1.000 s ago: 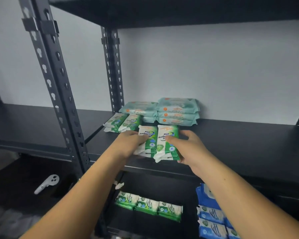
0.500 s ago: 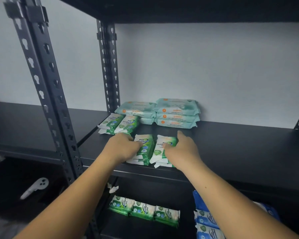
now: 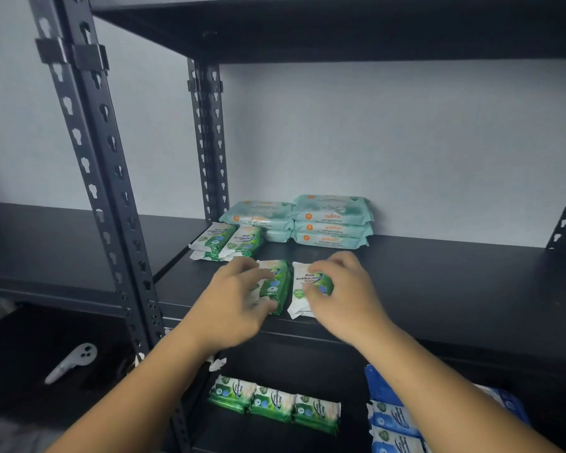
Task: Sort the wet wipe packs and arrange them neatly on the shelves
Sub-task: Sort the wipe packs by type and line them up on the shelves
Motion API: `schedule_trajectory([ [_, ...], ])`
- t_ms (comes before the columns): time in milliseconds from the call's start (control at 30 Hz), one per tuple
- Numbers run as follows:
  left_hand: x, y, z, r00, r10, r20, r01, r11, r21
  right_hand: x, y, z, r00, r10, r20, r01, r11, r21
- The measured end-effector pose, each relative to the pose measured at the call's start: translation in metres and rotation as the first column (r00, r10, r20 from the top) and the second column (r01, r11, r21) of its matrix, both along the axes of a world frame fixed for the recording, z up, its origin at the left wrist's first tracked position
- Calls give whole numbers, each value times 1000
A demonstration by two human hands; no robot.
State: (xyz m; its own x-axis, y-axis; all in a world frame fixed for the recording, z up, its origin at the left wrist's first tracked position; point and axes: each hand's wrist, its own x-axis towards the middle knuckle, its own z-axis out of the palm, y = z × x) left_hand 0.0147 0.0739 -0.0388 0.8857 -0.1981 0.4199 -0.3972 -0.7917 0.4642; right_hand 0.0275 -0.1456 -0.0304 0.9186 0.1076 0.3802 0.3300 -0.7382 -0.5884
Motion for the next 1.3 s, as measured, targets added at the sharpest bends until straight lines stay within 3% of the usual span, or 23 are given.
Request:
schedule_trajectory([
  [100, -2, 5, -15, 990, -66, 124, 57, 995, 78, -28, -6, -9, 990, 119, 76, -102, 975, -197],
  [200, 4, 3, -27, 975, -16, 221, 19, 1000, -9, -28, -12, -23, 988, 88, 123, -79, 994, -77],
  [367, 28, -4, -34, 963, 2, 269, 8, 999, -37, -4, 1, -23, 986, 77, 148, -64, 994, -91],
  [467, 51, -3, -33, 949, 7, 314, -32, 997, 75, 17, 9, -19, 990, 71, 118, -56, 990, -127],
  [567, 76, -1, -30, 897, 111, 428, -213, 957, 197, 43, 16, -18, 991, 71, 111, -56, 990, -132],
  [800, 118, -3, -22, 912, 265, 314, -350, 901, 257, 95, 29, -26, 984, 65, 167, -49, 994, -101],
  [1300, 134, 1, -27, 933, 225, 281, -289, 934, 210, 123, 32, -44, 976, 1, 218, 13, 998, -63],
])
